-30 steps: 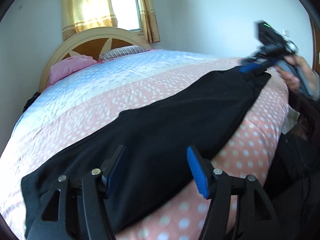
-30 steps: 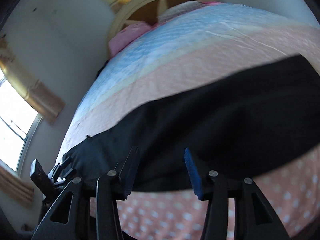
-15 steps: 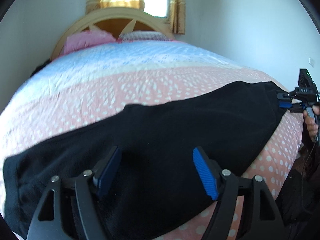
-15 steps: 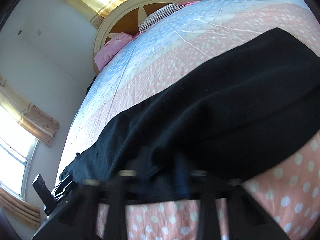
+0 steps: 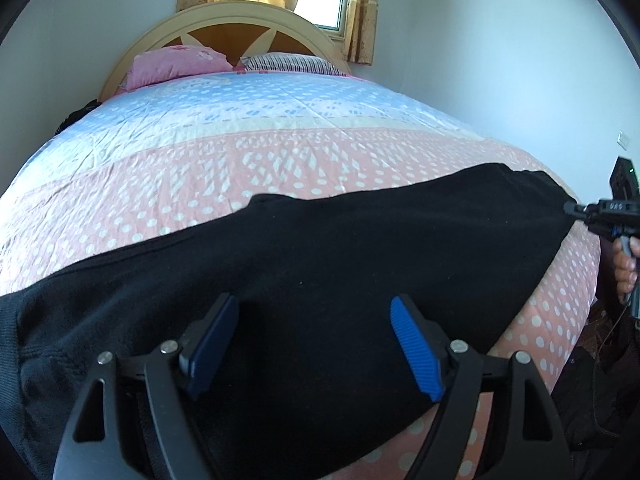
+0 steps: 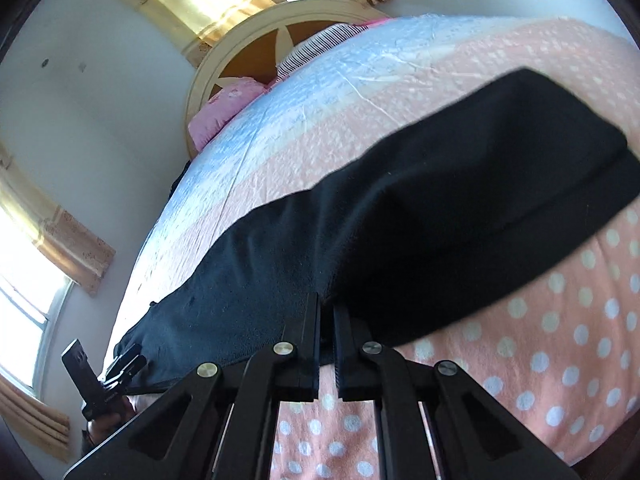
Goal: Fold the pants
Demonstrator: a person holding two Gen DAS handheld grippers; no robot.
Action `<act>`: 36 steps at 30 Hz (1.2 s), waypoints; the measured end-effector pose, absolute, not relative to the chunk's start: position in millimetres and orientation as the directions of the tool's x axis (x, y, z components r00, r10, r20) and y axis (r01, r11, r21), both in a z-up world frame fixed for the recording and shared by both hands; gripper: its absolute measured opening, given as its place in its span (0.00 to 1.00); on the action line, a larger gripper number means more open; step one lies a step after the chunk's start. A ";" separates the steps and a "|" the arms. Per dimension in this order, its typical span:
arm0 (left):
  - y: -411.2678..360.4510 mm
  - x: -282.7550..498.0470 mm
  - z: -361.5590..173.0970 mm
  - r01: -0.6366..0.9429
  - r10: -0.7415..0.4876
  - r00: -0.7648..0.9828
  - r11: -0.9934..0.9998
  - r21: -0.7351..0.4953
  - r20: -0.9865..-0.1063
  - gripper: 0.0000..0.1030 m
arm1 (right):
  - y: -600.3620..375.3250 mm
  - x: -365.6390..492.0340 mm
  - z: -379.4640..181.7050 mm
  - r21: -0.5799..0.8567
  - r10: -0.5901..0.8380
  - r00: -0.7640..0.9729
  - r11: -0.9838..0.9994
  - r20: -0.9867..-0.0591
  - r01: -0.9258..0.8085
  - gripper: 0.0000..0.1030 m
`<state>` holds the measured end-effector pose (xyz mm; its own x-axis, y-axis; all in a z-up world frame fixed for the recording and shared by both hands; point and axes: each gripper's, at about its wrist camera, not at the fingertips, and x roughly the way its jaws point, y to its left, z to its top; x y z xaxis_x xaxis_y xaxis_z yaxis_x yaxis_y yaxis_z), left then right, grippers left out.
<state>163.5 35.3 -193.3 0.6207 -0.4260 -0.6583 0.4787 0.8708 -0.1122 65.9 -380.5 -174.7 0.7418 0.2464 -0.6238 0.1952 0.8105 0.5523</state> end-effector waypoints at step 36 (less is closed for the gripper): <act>-34.1 151.3 -156.0 0.606 -0.530 0.617 0.792 -0.078 -0.582 0.98 | -466.5 18.0 -176.4 0.625 0.093 0.806 0.685 -0.585 0.375 0.36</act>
